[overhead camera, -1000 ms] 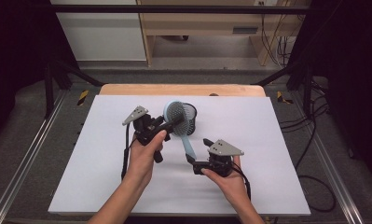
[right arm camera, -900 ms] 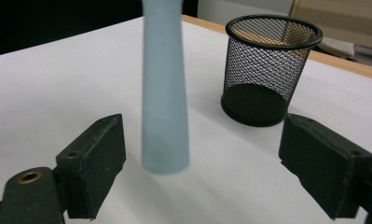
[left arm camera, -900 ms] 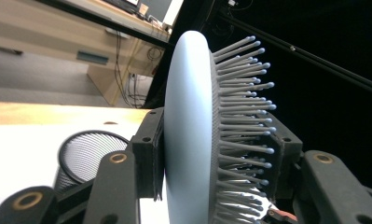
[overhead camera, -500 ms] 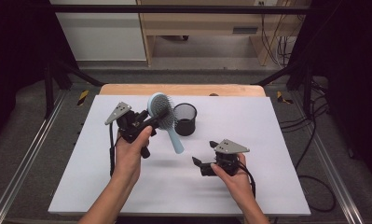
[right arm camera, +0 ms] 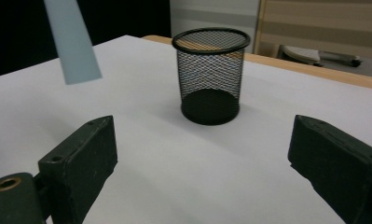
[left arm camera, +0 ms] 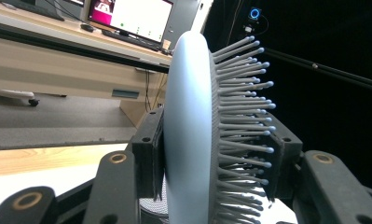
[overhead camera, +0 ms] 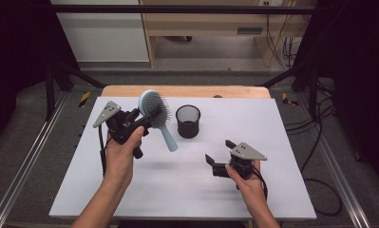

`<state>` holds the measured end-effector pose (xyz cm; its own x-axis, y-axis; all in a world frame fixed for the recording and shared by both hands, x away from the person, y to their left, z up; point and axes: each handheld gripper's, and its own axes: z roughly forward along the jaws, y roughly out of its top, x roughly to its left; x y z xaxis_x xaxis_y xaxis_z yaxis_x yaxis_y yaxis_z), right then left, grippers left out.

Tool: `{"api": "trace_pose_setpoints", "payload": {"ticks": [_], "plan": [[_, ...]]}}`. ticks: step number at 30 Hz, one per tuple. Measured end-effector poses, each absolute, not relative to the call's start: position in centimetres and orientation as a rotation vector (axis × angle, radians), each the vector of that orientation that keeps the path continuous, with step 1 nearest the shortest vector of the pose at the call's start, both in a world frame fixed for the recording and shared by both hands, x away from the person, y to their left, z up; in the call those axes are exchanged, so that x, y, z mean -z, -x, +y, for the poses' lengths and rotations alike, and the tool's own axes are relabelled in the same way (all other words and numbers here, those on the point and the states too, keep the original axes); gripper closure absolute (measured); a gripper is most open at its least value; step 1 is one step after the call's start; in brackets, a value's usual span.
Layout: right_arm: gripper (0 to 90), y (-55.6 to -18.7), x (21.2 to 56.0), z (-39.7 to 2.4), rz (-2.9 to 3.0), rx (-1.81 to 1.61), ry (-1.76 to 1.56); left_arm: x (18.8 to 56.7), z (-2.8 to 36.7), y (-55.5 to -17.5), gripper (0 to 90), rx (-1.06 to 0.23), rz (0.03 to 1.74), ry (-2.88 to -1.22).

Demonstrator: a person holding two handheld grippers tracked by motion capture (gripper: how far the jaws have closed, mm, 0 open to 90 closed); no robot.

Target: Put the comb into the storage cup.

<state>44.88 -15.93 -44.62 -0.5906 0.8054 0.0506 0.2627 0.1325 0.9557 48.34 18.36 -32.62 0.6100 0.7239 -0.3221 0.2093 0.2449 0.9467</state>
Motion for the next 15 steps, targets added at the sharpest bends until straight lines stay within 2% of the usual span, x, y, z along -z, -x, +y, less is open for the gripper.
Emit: {"api": "trace_pose_setpoints", "payload": {"ticks": [8,15], "plan": [[9.9,-45.4,44.8,-17.2,1.935,-1.426,-1.108,32.3,19.5,-49.4,49.8,-0.444,0.897,-1.317],[8.5,-44.2,44.3,-20.5,1.884,-1.422,-1.147,31.6,20.0,-50.0,49.8,-0.465,0.885,-1.33]]}}
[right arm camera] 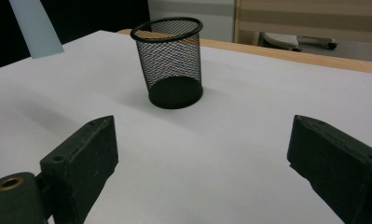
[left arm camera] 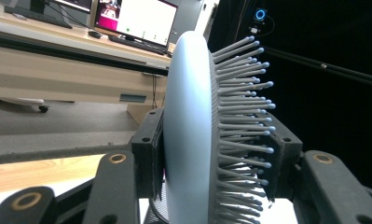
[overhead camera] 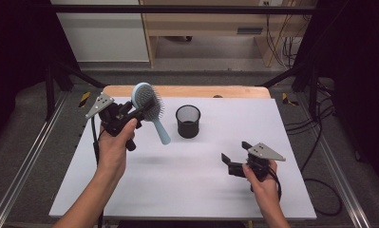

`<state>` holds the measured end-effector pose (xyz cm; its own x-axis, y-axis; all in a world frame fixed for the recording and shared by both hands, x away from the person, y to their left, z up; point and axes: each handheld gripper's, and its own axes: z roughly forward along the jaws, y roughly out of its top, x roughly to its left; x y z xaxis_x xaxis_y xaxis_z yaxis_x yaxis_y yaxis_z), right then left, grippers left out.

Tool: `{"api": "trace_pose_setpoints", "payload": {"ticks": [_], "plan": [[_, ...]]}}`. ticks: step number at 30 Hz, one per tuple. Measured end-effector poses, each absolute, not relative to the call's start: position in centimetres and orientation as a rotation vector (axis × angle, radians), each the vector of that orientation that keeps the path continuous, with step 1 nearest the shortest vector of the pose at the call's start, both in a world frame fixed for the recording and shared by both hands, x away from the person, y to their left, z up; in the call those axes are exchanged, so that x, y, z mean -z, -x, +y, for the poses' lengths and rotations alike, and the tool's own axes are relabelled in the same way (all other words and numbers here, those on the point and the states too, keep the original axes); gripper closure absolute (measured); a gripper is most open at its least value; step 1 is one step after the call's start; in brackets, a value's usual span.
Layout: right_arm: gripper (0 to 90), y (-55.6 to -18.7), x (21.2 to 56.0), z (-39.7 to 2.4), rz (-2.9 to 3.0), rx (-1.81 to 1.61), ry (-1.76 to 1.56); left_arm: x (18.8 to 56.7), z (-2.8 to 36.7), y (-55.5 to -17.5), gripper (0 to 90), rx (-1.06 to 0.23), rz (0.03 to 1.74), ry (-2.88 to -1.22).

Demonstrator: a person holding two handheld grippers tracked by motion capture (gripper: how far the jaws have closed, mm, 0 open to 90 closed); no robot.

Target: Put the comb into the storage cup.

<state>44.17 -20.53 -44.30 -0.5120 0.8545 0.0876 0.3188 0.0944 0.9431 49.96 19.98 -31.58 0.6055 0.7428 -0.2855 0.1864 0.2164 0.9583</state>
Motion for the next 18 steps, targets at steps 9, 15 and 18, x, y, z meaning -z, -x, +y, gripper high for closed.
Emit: {"api": "trace_pose_setpoints", "payload": {"ticks": [9,15,18], "plan": [[4.5,-42.7,45.5,-23.5,1.775,-1.406,-1.178,30.8,19.8,-51.0,49.8,-0.501,0.892,-1.333],[5.0,-43.1,45.6,-23.1,1.8,-1.428,-1.162,30.0,19.1,-51.9,49.8,-0.527,0.894,-1.328],[5.2,-43.3,45.7,-22.9,1.815,-1.424,-1.159,30.0,18.6,-52.2,49.8,-0.526,0.899,-1.332]]}}
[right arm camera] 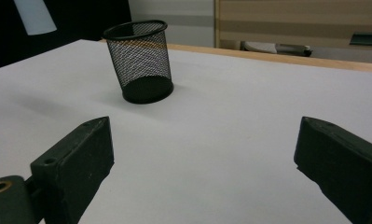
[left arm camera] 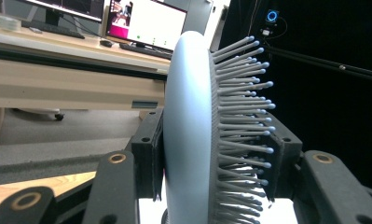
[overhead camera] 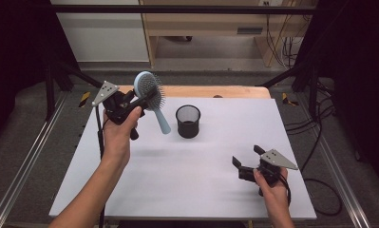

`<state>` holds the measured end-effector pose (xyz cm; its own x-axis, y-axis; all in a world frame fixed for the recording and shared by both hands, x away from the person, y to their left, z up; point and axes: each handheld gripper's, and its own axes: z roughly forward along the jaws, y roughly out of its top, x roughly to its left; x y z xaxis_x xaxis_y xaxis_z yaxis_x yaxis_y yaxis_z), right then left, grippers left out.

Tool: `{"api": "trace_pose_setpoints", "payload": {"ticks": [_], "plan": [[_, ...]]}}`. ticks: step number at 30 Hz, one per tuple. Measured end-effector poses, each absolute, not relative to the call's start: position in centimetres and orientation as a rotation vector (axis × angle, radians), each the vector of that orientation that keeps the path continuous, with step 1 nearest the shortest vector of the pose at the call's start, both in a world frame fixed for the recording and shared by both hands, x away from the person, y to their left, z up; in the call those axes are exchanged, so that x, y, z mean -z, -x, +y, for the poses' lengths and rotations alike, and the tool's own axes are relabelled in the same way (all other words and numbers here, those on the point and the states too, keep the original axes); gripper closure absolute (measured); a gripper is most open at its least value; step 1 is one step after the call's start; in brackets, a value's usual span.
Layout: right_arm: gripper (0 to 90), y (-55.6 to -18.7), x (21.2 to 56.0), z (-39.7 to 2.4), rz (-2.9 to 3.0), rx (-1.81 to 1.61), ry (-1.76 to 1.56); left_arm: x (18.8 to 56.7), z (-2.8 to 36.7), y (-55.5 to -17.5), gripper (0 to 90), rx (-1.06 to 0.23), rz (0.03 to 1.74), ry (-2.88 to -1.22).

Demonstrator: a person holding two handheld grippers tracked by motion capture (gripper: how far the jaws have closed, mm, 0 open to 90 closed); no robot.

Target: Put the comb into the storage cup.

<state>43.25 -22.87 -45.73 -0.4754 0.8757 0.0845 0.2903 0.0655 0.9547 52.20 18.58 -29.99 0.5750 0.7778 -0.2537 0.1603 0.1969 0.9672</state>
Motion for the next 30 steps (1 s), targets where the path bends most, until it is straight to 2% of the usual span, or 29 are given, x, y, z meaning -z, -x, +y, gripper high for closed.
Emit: {"api": "trace_pose_setpoints", "payload": {"ticks": [30], "plan": [[6.2,-43.2,45.2,-22.9,1.804,-1.452,-1.151,27.0,17.4,-54.6,49.6,-0.606,0.899,-1.36]]}}
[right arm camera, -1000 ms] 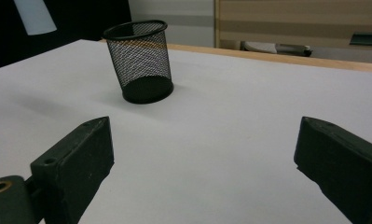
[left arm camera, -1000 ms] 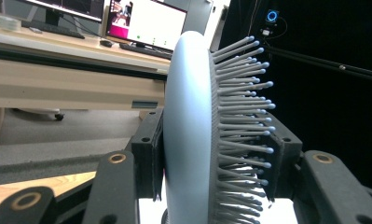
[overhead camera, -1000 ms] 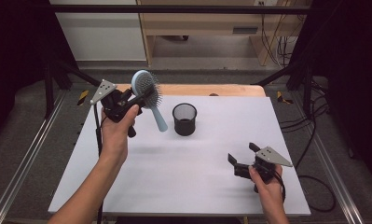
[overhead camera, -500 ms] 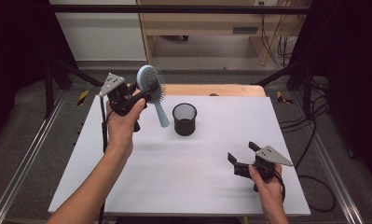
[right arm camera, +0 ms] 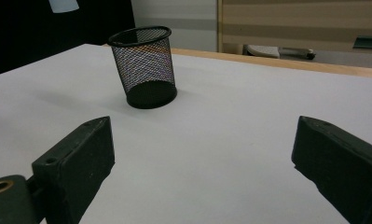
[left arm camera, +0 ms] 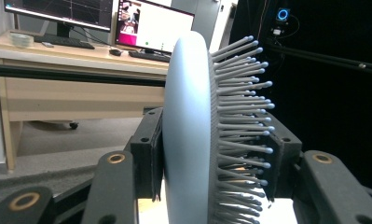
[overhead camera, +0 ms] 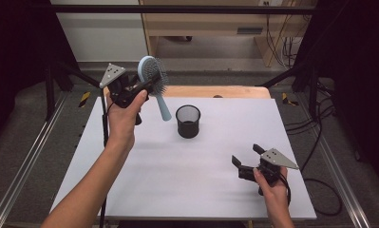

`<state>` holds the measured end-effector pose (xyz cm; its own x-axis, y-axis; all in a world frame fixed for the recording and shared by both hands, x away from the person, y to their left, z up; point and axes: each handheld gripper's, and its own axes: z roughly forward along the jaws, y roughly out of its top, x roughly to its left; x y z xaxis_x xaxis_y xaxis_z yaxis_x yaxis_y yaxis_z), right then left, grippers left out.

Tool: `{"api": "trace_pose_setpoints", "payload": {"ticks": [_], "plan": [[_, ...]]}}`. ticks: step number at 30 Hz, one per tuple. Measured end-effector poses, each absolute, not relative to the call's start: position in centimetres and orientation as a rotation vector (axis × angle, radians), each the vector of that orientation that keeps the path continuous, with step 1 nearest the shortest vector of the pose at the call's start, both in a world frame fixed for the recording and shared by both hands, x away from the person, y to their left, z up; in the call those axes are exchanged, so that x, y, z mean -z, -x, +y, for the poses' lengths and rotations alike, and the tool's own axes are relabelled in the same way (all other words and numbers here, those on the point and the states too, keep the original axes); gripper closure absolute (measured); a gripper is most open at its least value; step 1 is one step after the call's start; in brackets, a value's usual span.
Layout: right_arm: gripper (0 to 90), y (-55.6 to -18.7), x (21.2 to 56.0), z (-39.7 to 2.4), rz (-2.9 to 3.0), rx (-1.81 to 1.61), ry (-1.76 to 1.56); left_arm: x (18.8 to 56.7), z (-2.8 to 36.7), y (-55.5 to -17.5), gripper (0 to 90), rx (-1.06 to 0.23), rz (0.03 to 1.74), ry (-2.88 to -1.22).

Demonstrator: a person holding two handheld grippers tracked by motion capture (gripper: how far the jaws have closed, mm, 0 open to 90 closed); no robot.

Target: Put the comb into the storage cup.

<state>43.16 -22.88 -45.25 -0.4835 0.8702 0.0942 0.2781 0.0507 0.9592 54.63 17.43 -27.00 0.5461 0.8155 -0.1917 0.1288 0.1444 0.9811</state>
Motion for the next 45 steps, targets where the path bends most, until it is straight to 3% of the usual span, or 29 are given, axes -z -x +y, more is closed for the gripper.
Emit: {"api": "trace_pose_setpoints", "payload": {"ticks": [45], "plan": [[6.3,-43.1,45.0,-22.7,1.78,-1.462,-0.966,27.2,13.8,-57.2,49.4,-0.624,0.896,-1.365]]}}
